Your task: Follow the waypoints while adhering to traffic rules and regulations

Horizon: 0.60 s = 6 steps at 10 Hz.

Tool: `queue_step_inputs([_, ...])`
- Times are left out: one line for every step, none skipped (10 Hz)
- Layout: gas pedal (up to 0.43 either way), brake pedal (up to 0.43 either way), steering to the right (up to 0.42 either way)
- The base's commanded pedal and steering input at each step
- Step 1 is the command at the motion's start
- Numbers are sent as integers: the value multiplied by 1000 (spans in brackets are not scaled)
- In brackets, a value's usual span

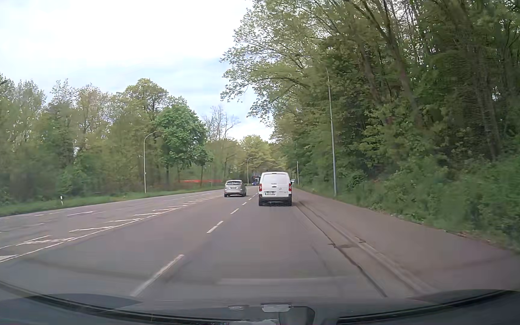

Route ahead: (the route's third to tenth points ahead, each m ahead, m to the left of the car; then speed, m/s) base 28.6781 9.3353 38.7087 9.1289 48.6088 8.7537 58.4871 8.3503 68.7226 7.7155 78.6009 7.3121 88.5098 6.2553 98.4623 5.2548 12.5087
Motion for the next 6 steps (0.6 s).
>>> queue_step_inputs([130,0,1])
queue_step_inputs([130,0,1])
queue_step_inputs([118,0,1])
queue_step_inputs([98,0,1])
queue_step_inputs([87,0,1])
queue_step_inputs([87,0,0])
